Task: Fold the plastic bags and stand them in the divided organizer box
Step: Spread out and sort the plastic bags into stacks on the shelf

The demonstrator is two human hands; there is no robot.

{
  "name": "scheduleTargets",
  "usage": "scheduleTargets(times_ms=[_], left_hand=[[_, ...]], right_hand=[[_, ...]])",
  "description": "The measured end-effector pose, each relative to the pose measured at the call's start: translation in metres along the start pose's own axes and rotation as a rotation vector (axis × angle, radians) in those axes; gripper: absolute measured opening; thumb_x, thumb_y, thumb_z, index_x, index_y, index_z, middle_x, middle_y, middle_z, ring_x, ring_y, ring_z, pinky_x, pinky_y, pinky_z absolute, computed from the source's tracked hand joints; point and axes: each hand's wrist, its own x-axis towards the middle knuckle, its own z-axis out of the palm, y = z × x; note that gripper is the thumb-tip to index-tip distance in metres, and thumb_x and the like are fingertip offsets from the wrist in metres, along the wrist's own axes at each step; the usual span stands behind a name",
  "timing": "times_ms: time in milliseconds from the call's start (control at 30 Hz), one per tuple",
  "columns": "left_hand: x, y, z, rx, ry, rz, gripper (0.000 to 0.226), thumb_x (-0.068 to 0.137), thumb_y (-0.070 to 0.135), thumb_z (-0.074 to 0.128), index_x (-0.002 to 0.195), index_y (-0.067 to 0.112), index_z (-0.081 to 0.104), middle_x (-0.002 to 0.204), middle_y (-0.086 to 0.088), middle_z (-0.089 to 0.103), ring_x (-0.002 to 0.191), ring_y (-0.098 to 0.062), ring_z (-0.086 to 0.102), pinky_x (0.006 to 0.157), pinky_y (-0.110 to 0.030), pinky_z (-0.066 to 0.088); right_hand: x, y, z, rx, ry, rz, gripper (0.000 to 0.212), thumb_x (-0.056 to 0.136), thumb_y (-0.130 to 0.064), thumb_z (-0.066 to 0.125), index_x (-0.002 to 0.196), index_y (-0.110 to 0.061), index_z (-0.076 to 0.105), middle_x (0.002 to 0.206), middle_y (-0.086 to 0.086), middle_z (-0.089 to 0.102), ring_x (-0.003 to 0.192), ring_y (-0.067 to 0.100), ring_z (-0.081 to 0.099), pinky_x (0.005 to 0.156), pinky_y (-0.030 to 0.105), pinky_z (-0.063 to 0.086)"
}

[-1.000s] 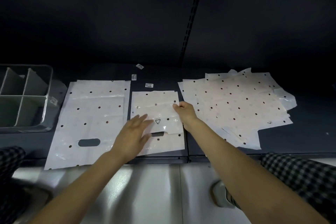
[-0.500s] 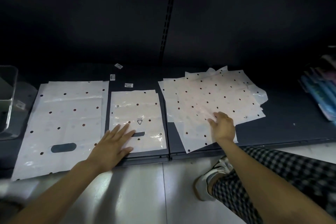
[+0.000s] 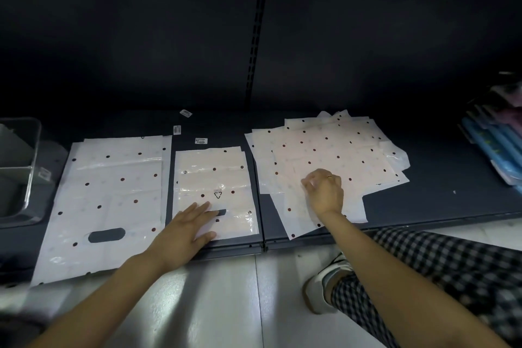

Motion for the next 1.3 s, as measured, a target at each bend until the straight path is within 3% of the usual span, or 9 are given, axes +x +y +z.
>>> scheduleTargets(times_ms=[100, 167, 367, 467, 633, 800, 1100, 1200, 1300], left_hand=[[-0.004, -0.005, 0.004, 0.09, -0.048, -0.002, 0.052, 0.098, 0.046, 0.039, 0.146, 0.036, 0.024, 0.158, 0.012, 0.002, 0.146, -0.011, -0.002, 0.119, -0.029, 0.003], [-0.008, -0.011, 0.007, 0.105, -0.074, -0.008, 0.054, 0.098, 0.046, 0.038, 0.148, 0.036, 0.019, 0.158, 0.011, -0.003, 0.146, -0.012, -0.006, 0.118, -0.029, 0.002], [-0.008, -0.018, 0.01, 0.113, -0.107, 0.011, 0.059, 0.098, 0.046, 0.039, 0.148, 0.038, 0.01, 0.157, 0.012, -0.01, 0.145, -0.01, -0.013, 0.116, -0.027, -0.001], [-0.008, -0.019, 0.009, 0.128, -0.128, 0.023, 0.062, 0.098, 0.045, 0.039, 0.149, 0.036, 0.006, 0.156, 0.011, -0.014, 0.144, -0.011, -0.015, 0.117, -0.027, -0.003], [-0.009, -0.019, 0.009, 0.203, -0.164, 0.034, 0.069, 0.098, 0.047, 0.038, 0.149, 0.032, -0.006, 0.152, 0.008, -0.024, 0.144, -0.014, -0.019, 0.117, -0.028, -0.005], [-0.011, -0.018, 0.014, 0.22, -0.156, 0.029, 0.072, 0.097, 0.047, 0.039, 0.147, 0.029, -0.01, 0.15, 0.007, -0.027, 0.142, -0.015, -0.024, 0.115, -0.029, -0.009], [-0.002, -0.001, 0.004, 0.279, -0.047, -0.029, 0.063, 0.09, 0.063, 0.035, 0.147, 0.041, 0.015, 0.157, 0.014, -0.005, 0.145, -0.01, -0.011, 0.117, -0.037, -0.007], [-0.002, 0.025, -0.002, -0.123, 0.037, 0.019, 0.085, 0.076, 0.068, 0.048, 0.147, 0.04, 0.01, 0.152, 0.02, 0.003, 0.144, -0.004, 0.003, 0.118, -0.028, 0.006], [-0.001, 0.048, -0.011, -0.68, 0.121, -0.059, 0.097, 0.077, 0.04, 0.072, 0.147, 0.042, 0.006, 0.144, 0.019, 0.028, 0.131, -0.005, 0.036, 0.106, -0.026, 0.031]], right_hand=[[-0.003, 0.015, -0.003, -0.07, -0.163, 0.064, 0.051, 0.095, -0.037, 0.048, 0.144, -0.028, 0.034, 0.155, 0.001, 0.024, 0.141, 0.023, 0.02, 0.111, 0.039, 0.03], [-0.006, 0.025, -0.005, -0.109, -0.181, 0.044, 0.057, 0.097, -0.03, 0.046, 0.148, -0.026, 0.022, 0.153, 0.003, 0.029, 0.139, 0.024, 0.027, 0.108, 0.037, 0.032], [-0.001, 0.028, -0.009, -0.262, -0.028, -0.033, 0.022, 0.096, -0.018, 0.05, 0.108, -0.013, 0.067, 0.114, 0.007, 0.061, 0.103, 0.025, 0.055, 0.078, 0.03, 0.045], [0.0, 0.028, -0.008, -0.185, -0.006, 0.011, 0.018, 0.094, -0.019, 0.053, 0.103, -0.012, 0.067, 0.112, 0.007, 0.059, 0.109, 0.025, 0.05, 0.075, 0.029, 0.043], [0.002, 0.033, -0.011, -0.156, -0.057, 0.108, 0.042, 0.091, -0.031, 0.058, 0.13, -0.016, 0.051, 0.133, 0.008, 0.047, 0.123, 0.027, 0.039, 0.089, 0.038, 0.044], [0.008, 0.035, -0.01, -0.114, 0.023, 0.097, 0.017, 0.092, -0.011, 0.052, 0.095, -0.008, 0.069, 0.106, 0.011, 0.061, 0.094, 0.026, 0.055, 0.064, 0.026, 0.039], [-0.011, -0.053, -0.011, 0.53, 0.02, 0.07, 0.011, 0.091, -0.013, 0.058, 0.093, -0.006, 0.067, 0.093, 0.01, 0.069, 0.069, 0.016, 0.061, 0.067, 0.027, 0.05], [-0.033, -0.11, -0.006, 0.779, -0.169, 0.093, 0.009, 0.093, -0.017, 0.056, 0.092, -0.009, 0.06, 0.087, 0.004, 0.068, 0.054, 0.013, 0.064, 0.058, 0.024, 0.055], [-0.057, -0.155, -0.004, 1.066, -0.428, 0.18, 0.009, 0.095, -0.021, 0.055, 0.092, -0.012, 0.053, 0.078, 0.002, 0.068, 0.062, 0.017, 0.071, 0.069, 0.026, 0.057]])
